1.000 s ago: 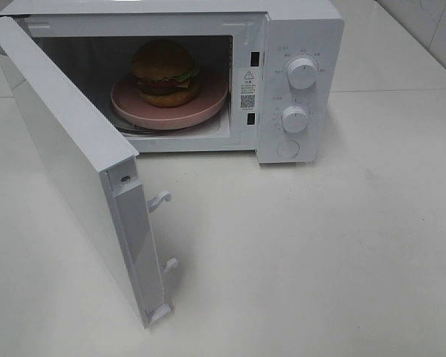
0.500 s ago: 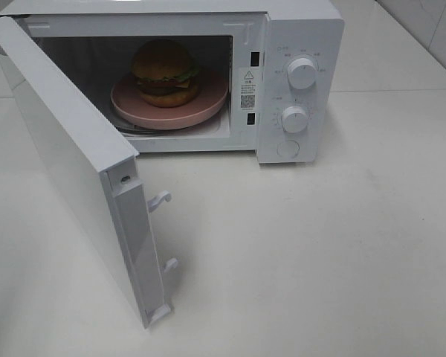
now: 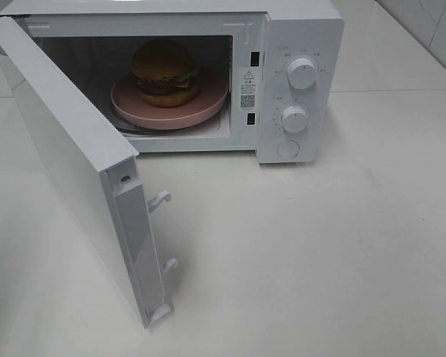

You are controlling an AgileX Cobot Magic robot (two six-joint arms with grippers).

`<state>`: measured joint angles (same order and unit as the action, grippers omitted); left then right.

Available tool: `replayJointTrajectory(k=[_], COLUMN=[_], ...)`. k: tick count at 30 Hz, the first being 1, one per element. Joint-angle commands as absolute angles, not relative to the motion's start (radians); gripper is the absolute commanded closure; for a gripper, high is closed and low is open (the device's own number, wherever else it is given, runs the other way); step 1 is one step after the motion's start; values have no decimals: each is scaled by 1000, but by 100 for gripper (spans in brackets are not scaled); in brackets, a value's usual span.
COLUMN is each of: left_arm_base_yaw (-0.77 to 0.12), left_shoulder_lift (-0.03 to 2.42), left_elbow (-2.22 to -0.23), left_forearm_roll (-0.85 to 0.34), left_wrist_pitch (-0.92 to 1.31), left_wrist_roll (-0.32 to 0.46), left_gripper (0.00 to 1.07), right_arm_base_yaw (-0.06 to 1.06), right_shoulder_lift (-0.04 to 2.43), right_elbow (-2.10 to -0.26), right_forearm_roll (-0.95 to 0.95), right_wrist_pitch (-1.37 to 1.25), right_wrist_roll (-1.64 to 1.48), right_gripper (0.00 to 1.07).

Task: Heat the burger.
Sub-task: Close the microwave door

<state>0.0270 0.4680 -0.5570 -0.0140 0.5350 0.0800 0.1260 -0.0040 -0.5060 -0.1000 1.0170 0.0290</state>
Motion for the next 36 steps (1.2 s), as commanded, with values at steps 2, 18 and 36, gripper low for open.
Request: replayJointTrajectory(k=[2, 18, 36], left_arm_base_yaw=[28, 28, 28], left_shoulder_lift=[492, 551, 986], left_elbow=[-509, -218, -206], left_forearm_roll=[-19, -19, 103], left_wrist_pitch=[367, -255, -624], left_wrist_roll=[75, 75, -21], left_gripper=[107, 107, 107], right_arm_base_yaw=[118, 118, 118], right_shoulder_lift=[-31, -31, -31], right_elbow=[-503, -503, -503], right_forearm_roll=[-101, -101, -101], right_wrist_pitch=[1006, 1006, 1006], right_wrist_roll=[29, 29, 29], right_gripper=[34, 34, 34])
